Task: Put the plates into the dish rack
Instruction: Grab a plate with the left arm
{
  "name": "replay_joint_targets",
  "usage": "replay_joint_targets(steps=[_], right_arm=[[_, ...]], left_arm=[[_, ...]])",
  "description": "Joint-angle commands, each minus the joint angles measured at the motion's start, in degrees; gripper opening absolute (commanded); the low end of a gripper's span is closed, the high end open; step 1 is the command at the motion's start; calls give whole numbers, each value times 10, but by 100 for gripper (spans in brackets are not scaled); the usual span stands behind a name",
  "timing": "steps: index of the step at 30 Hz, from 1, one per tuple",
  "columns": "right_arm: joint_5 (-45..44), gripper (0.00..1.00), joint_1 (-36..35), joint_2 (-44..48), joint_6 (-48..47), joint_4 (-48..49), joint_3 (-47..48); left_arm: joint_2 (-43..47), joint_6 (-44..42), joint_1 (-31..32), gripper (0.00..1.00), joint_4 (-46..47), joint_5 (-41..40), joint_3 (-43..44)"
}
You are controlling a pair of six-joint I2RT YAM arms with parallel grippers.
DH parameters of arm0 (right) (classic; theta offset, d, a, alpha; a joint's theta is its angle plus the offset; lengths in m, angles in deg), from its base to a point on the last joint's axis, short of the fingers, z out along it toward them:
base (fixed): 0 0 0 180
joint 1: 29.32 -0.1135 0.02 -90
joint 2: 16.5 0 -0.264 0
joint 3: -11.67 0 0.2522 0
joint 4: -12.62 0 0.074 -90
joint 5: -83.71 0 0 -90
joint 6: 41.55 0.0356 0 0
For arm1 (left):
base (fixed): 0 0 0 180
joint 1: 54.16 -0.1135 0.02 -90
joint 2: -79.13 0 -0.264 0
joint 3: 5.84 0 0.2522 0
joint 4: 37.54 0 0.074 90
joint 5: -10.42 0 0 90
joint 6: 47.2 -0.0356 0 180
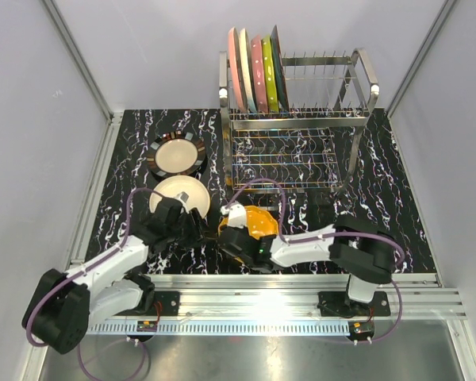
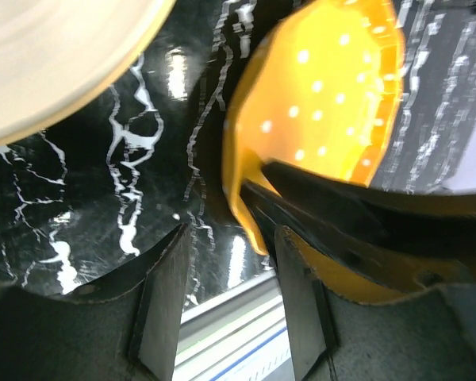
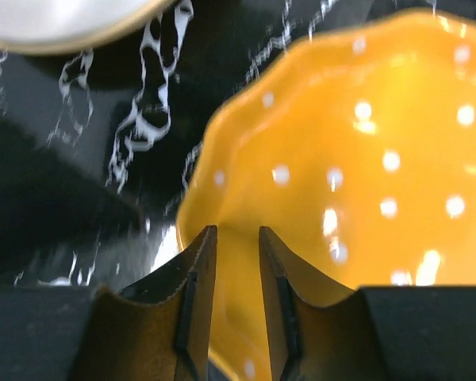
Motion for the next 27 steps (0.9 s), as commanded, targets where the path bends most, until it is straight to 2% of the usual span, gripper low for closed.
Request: replay_joint_targets(steps=[1,4,8,13,17,21,22,23,25,26,27], right_arm=[[45,36,-2,61,59,-3,-86],[29,37,-3,159,66,41,-152],[-7,38,-2,278,52,-11,-162],[-25,39,-3,311,50,-108,-146],[-22,39,-3,307,63,-120,-149],[-9,42,-6,305,58,-127,-149],[-5,45,-9,304,52,-126,-148],[-1,48,-15,300,47,-126,-146],[-7,56,-30,292,22,-126,-136],[-18,67,-40,286,14,-129,-131],[-30,73,-68,272,-6,-132,-124]], left_arm=[[-41,3,12,50,70,-14,0],[-82,3,32,50,87,-28,16],[-132,-1,47,52,94,-51,40],[-169,-14,59,52,90,-78,61],[-193,-23,72,48,83,-103,79],[-244,-40,86,18,60,-117,103],[-250,-40,87,6,60,-117,104],[-253,-40,88,0,60,-116,104],[-258,-42,88,0,58,-115,102],[-256,-42,88,0,54,-115,103],[-249,-46,88,0,42,-114,105]])
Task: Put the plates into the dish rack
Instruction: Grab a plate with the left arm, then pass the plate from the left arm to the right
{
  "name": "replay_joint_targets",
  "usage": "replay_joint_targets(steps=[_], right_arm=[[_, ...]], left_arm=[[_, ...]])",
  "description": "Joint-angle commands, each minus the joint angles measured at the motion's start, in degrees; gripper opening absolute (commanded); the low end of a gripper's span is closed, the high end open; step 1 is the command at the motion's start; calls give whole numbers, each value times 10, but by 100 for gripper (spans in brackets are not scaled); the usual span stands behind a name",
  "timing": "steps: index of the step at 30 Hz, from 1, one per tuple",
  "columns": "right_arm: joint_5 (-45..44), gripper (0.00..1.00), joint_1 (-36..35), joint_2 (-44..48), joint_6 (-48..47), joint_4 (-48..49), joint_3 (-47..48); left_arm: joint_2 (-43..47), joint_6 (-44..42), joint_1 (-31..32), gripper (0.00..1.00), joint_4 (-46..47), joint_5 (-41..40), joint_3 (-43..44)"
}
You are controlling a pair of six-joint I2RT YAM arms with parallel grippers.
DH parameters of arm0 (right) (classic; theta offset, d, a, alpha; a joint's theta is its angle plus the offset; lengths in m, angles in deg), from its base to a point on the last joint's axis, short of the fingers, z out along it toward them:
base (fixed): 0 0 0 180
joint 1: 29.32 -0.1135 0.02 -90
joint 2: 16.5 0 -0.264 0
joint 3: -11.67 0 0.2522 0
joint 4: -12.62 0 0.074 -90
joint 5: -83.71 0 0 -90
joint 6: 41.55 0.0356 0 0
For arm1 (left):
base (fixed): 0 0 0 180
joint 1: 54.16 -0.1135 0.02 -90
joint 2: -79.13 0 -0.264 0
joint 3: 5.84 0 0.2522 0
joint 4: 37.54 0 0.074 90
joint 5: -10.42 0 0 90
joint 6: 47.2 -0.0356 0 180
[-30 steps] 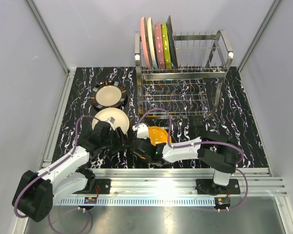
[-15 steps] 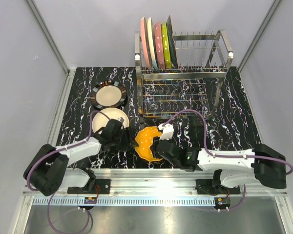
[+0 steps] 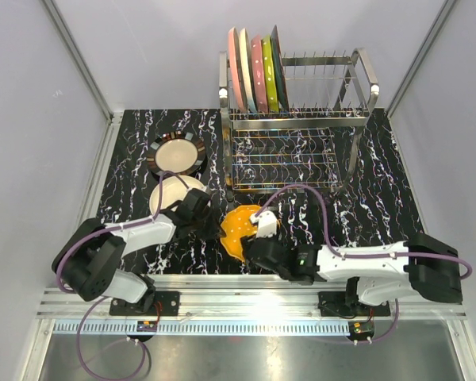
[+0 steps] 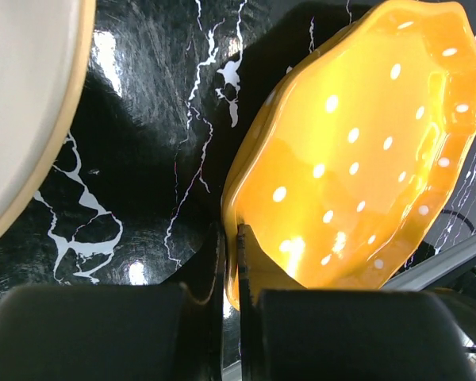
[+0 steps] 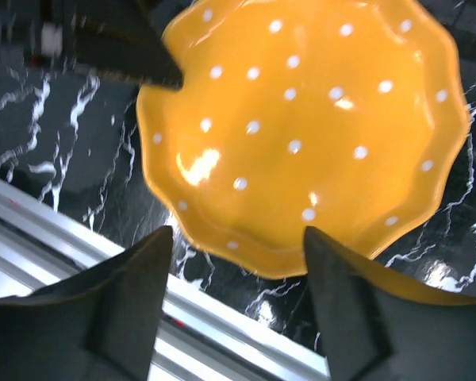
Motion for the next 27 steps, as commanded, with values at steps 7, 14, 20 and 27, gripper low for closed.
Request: replay_joint_targets(steps=[7,14,20,27], right_arm=[[-148,100,-137,-105,-113,-77,124],[-180,100,-167,-192,-197,-96,181],[-228,100,-187,-285,-219,-130,245],[-309,97,-184,-368,-220,-148,289]], left_arm=[[60,-45,4,0,-110,-39,50],[106,-50,3,0,-157,-28,83],[142,-45,3,0,-178,-13,95],[165,-42,3,0,-202,18,115]])
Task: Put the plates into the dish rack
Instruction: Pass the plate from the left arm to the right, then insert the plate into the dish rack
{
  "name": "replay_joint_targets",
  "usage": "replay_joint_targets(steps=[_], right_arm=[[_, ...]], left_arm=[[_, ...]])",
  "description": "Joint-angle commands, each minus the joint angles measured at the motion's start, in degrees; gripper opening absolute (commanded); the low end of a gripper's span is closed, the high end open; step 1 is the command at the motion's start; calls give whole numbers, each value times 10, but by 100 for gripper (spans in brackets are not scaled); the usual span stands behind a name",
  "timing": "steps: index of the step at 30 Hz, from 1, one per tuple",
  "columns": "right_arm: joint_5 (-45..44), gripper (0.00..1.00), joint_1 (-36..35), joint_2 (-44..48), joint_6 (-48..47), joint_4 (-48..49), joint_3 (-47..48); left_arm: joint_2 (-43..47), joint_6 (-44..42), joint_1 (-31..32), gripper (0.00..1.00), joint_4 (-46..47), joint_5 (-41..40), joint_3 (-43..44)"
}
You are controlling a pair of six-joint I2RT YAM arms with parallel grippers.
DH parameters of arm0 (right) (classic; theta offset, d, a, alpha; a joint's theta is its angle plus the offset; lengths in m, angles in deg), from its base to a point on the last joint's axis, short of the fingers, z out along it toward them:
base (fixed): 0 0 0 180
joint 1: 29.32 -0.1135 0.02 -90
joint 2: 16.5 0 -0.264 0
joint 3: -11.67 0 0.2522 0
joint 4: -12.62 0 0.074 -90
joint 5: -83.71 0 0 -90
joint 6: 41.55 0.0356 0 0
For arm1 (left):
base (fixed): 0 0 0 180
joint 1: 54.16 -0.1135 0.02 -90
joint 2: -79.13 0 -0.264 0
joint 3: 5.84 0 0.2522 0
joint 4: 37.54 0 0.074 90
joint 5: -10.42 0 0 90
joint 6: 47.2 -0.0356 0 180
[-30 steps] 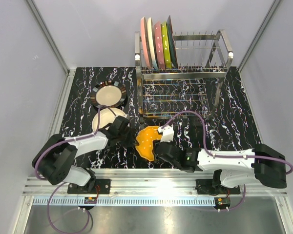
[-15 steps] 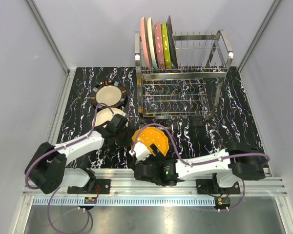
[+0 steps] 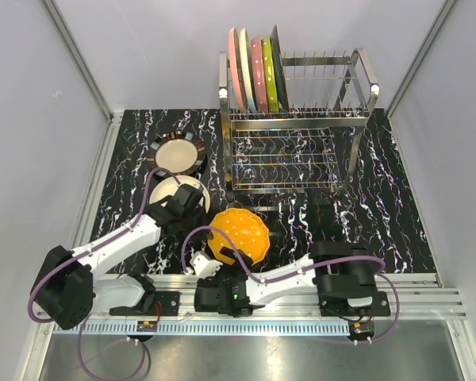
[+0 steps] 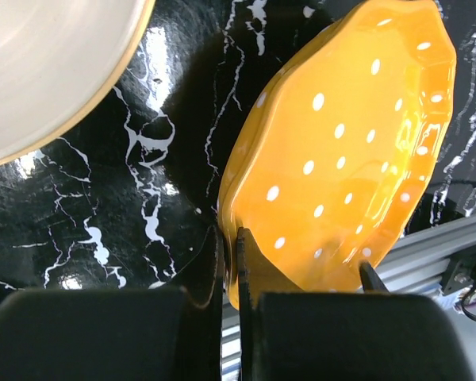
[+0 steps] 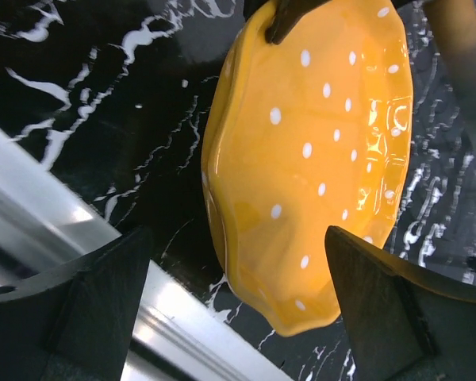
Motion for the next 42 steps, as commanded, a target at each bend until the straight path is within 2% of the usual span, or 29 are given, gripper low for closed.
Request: replay_joint_targets(steps=[1,2,5,6,8,9,11,13,14,16,17,19,24,25,29,31,36,40,42], right_arm=[[-92,95,5,-30,2,-31,31],[-104,93,8,-44,9,-40,35],[-148,77,13,-62,0,-57,42],[-170,66,12,-66,-2,-70,49],[-189,54,13,-74,-3,-87,59],[-203,40,12,-75,-2,-99,66],[-202,29,12,-68,-19,-99,67],[-189,14,4,-42,-47,-60,58],[-158,10,1,-30,-86,-21,44],[-133,0,-8,7,-97,0,36],[-105,0,-15,19,-96,11,32],[-84,0,-20,49,-97,23,28],[-37,0,-41,87,-82,28,33],[-34,0,-44,96,-81,26,36],[-23,0,-61,128,-75,39,38],[-13,0,-68,155,-67,46,33],[25,0,-70,223,-46,70,2],[43,0,-69,307,-47,79,-9],[61,0,-70,339,-65,113,-3]], left_arm=[[42,13,2,0,39,54,50],[48,12,2,0,32,56,53],[55,5,2,0,21,62,59],[55,1,2,0,11,59,60],[53,-6,2,0,2,57,60],[53,-7,2,0,1,60,57],[47,-8,2,0,3,64,53],[44,-10,2,0,6,67,52],[43,-11,2,0,7,63,53],[39,-14,2,0,8,62,60],[39,-15,2,6,8,62,64],[39,-15,2,29,13,65,77],[45,-44,-13,61,19,84,147],[50,-56,-20,73,16,83,159],[50,-85,-90,87,-20,102,218],[46,-102,-116,99,-40,113,242],[65,-142,-205,99,-71,131,262],[127,-201,-228,99,-78,66,252],[160,-209,-228,99,-66,-3,215]])
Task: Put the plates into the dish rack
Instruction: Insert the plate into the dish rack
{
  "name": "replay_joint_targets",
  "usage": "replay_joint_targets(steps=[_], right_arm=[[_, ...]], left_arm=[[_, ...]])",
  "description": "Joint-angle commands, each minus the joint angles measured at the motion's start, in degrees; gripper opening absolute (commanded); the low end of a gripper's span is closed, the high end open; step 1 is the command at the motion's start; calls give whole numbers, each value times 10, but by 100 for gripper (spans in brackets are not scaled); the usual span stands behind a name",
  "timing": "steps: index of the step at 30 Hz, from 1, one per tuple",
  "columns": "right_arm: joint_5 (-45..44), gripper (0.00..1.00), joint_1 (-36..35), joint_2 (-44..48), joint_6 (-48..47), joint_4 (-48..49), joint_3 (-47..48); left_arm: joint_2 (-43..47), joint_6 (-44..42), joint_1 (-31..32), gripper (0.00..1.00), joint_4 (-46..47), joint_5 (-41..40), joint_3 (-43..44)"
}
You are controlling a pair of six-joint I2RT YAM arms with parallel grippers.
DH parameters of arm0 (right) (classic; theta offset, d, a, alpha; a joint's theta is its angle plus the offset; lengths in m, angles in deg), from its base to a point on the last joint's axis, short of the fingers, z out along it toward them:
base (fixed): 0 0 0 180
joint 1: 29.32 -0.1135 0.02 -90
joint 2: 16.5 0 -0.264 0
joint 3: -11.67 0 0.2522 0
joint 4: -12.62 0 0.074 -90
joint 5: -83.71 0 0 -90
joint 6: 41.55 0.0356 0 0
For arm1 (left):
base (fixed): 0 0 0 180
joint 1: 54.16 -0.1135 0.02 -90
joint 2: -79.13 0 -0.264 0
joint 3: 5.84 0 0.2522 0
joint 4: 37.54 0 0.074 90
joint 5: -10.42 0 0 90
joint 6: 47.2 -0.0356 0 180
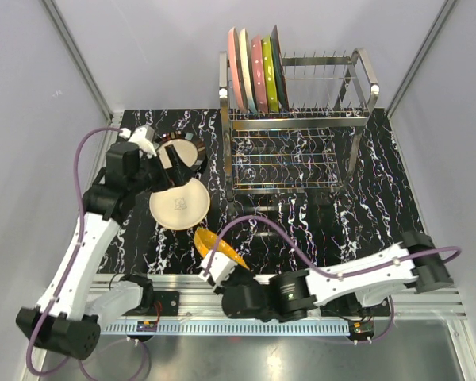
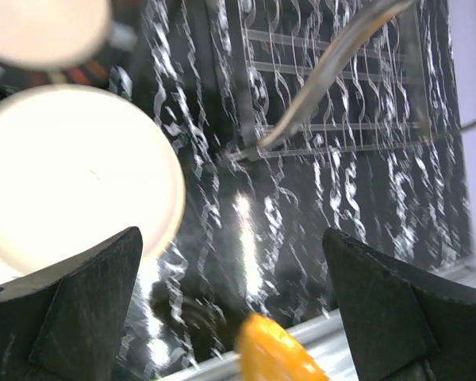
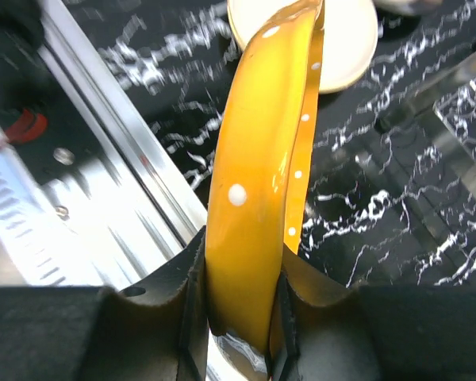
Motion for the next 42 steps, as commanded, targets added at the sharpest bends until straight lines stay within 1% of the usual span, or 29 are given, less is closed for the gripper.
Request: replay_joint_targets(steps=[1,3,4,5,6,7,9,10,11,12,13,14,16,18,21,24,25,26,27,28,29,30,31,32,34,35,38,39,42], right_arm=[[-11,0,1,111,-44,106,27],[-10,0,1,144,-70,122,63],[-17,0,1,152,-107,126,92],[-23,0,2,158,-130,130,111],[-30,0,1,166,-151,132,129],[-40,0,1,168,-210,140,145],[-73,0,5,165,-279,170,193],[-83,0,12,158,-342,176,225],[-82,0,22,154,-360,195,246],[-75,0,56,144,-363,179,273],[-47,0,78,137,-344,113,332],[-33,0,98,132,-337,97,357],[-11,0,148,124,-362,105,396],[5,0,169,115,-396,115,420],[30,0,205,96,-421,109,514],[57,0,267,76,-442,109,567],[64,0,287,71,-440,92,580],[75,0,335,58,-434,80,592],[107,0,363,50,-403,63,618],[126,0,390,43,-383,22,630],[144,0,454,28,-362,4,641],[180,0,479,20,-324,-24,656],[198,0,510,13,-308,-34,660],[213,0,561,-1,-294,-41,664],[278,0,620,-10,-242,-53,667],[326,0,678,-17,-201,-54,667],[398,0,745,-31,-137,-45,661],[444,0,768,-31,-128,-21,640],[469,0,792,-51,-122,-4,631]], left_arm=[[87,-61,-3,99,28,-86,-37],[129,-72,-3,99,42,-122,-78],[140,-79,-3,99,50,-129,-92],[151,-83,-3,99,54,-163,-102],[170,-87,-3,99,59,-173,-123],[179,-92,-2,99,69,-181,-135],[196,-96,2,99,80,-198,-168],[212,-102,3,99,94,-201,-180],[219,-103,4,99,100,-204,-191],[227,-105,4,99,106,-204,-203],[227,-110,4,99,104,-207,-202],[226,-112,7,99,102,-211,-195],[221,-114,10,99,102,-222,-196],[214,-116,10,99,101,-222,-195],[211,-117,10,99,103,-229,-195],[206,-116,10,99,100,-233,-195],[204,-116,10,99,100,-230,-195],[201,-116,10,99,101,-229,-195],[199,-116,11,99,101,-228,-195],[198,-115,11,99,100,-228,-195],[192,-115,10,99,101,-229,-195],[189,-112,10,99,103,-226,-195],[185,-112,10,99,102,-226,-193],[176,-112,10,99,102,-225,-191],[166,-112,10,99,96,-229,-184],[160,-114,10,99,92,-230,-183],[158,-115,10,99,94,-229,-184],[157,-114,10,99,94,-229,-185],[156,-114,10,99,97,-226,-186]])
